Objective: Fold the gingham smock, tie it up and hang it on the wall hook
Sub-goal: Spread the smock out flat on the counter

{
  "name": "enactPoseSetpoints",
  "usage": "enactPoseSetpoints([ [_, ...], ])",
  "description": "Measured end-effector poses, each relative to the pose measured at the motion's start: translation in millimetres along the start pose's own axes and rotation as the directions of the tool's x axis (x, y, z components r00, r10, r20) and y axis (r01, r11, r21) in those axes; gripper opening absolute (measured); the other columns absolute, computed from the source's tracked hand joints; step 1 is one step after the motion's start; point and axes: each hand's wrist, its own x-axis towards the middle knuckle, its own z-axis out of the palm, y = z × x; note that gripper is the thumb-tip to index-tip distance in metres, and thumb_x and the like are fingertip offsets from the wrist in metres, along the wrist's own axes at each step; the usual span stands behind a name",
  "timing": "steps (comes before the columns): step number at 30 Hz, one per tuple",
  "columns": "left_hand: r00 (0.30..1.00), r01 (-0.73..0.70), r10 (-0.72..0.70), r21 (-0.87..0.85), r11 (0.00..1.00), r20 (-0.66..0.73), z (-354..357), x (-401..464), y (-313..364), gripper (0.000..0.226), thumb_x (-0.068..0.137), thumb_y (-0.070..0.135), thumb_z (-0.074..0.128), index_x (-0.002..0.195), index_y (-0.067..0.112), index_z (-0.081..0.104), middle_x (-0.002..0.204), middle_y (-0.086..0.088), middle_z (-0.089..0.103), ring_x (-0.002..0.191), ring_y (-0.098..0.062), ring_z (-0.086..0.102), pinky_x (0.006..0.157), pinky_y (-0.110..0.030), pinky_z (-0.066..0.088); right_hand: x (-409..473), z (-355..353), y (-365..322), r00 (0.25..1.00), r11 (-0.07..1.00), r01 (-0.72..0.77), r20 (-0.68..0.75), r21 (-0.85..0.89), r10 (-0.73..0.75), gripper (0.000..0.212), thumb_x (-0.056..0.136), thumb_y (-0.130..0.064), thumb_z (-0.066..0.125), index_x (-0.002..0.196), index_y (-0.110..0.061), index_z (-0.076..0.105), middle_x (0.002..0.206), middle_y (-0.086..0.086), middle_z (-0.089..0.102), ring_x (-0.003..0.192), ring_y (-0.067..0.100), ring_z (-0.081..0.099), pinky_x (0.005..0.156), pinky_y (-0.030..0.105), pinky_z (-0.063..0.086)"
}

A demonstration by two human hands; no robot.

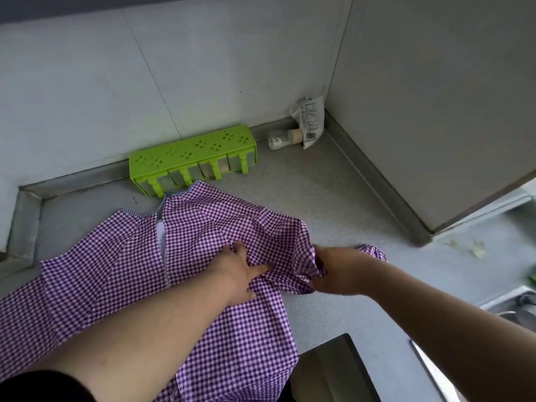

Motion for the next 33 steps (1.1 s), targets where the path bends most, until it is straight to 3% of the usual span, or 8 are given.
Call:
enactPoseSetpoints([
  [3, 1.0, 0.004, -0.004, 0.026, 1.0, -0.009, 1.3, -0.1, 1.6, 0.078, 0.098, 0.079, 0.028, 0.158, 0.058, -0.017, 0.17, -0.033, -0.011, 0.153, -0.059, 0.018, 0.122, -0.056, 0.034, -0.2, 19.9, 1.9, 0.995, 0.96, 0.039, 0.095, -0.279, -0.013, 0.032, 0.1, -0.031, 0.057, 0.13, -0.021, 0.057, 0.103, 0.0, 0.068, 0.094, 0.018, 0.068, 0.094, 0.036, 0.057],
  [9, 0.999, -0.019, 0.022, 0.076, 0.997, -0.028, 1.1, -0.5, 1.1, 0.077, 0.099, 0.078, 0.031, 0.161, 0.054, -0.007, 0.17, -0.034, -0.007, 0.15, -0.06, 0.023, 0.125, -0.056, 0.028, -5.2, -2.2, 12.8, 0.97, 0.978, -0.027, 0.232, -0.208, 0.076, 0.034, 0.103, -0.034, 0.051, 0.136, -0.031, 0.06, 0.125, -0.008, 0.068, 0.109, 0.013, 0.063, 0.103, 0.035, 0.048],
  [13, 1.0, -0.008, 0.008, 0.013, 1.0, -0.025, 5.3, 4.1, -1.7, 0.091, 0.093, 0.083, 0.038, 0.155, 0.058, -0.024, 0.17, -0.033, -0.007, 0.15, -0.059, 0.024, 0.122, -0.056, 0.034, 20.1, -74.2, 67.0, 0.953, 0.899, -0.303, -0.087, -0.318, 0.29, 0.039, 0.098, -0.042, 0.051, 0.115, -0.013, 0.07, 0.116, 0.008, 0.072, 0.102, 0.026, 0.068, 0.091, 0.037, 0.055],
  [16, 1.0, -0.004, 0.004, -0.026, 1.0, -0.027, 3.2, 2.1, -3.0, 0.106, 0.088, 0.084, 0.05, 0.156, 0.053, -0.025, 0.171, -0.032, -0.006, 0.151, -0.058, 0.023, 0.12, -0.055, 0.037, 28.4, -109.1, 94.4, 0.841, 0.831, -0.499, -0.365, -0.244, 0.398, 0.037, 0.098, -0.04, 0.054, 0.121, -0.013, 0.066, 0.12, 0.011, 0.071, 0.108, 0.032, 0.069, 0.089, 0.041, 0.058],
  [20, 1.0, 0.007, -0.007, 0.009, 1.0, -0.025, 2.7, 0.6, -1.7, 0.11, 0.087, 0.084, 0.053, 0.158, 0.051, -0.025, 0.17, -0.033, -0.007, 0.152, -0.057, 0.022, 0.121, -0.054, 0.036, 35.2, -94.8, 87.0, 0.68, 0.727, -0.565, -0.719, -0.39, 0.143, 0.038, 0.091, -0.017, 0.05, 0.128, -0.013, 0.057, 0.117, 0.016, 0.059, 0.107, 0.039, 0.06, 0.088, 0.044, 0.052],
  [26, 1.0, 0.0, 0.0, 0.005, 1.0, -0.006, 2.3, 3.7, -1.6, 0.106, 0.085, 0.086, 0.051, 0.155, 0.057, -0.024, 0.17, -0.033, -0.01, 0.153, -0.058, 0.019, 0.121, -0.056, 0.037, 34.7, -28.9, 48.1, 0.953, 0.864, -0.2, -0.296, -0.462, 0.063, 0.074, 0.085, -0.078, 0.052, 0.143, -0.031, 0.047, 0.15, 0.002, 0.048, 0.137, 0.028, 0.046, 0.111, 0.048, 0.04],
  [29, 1.0, -0.013, 0.013, 0.031, 0.999, 0.005, 1.9, 6.3, -2.5, 0.106, 0.085, 0.087, 0.049, 0.154, 0.058, -0.025, 0.169, -0.035, -0.008, 0.152, -0.059, 0.021, 0.12, -0.056, 0.037, 29.7, -0.8, 49.8, 0.988, 0.874, -0.12, -0.146, -0.47, 0.057, 0.071, 0.088, -0.066, 0.061, 0.149, -0.036, 0.04, 0.158, 0.002, 0.035, 0.144, 0.029, 0.037, 0.119, 0.052, 0.031],
  [33, 1.0, -0.001, 0.002, 0.028, 1.0, -0.014, 3.6, 4.2, -2.8, 0.115, 0.085, 0.085, 0.053, 0.157, 0.047, -0.028, 0.17, -0.033, -0.005, 0.152, -0.057, 0.023, 0.12, -0.054, 0.037, 26.2, 14.7, 53.2, 0.992, 0.867, -0.076, -0.124, -0.493, 0.016, 0.043, 0.098, -0.033, 0.063, 0.14, -0.031, 0.052, 0.147, 0.003, 0.041, 0.127, 0.025, 0.047, 0.105, 0.047, 0.049],
])
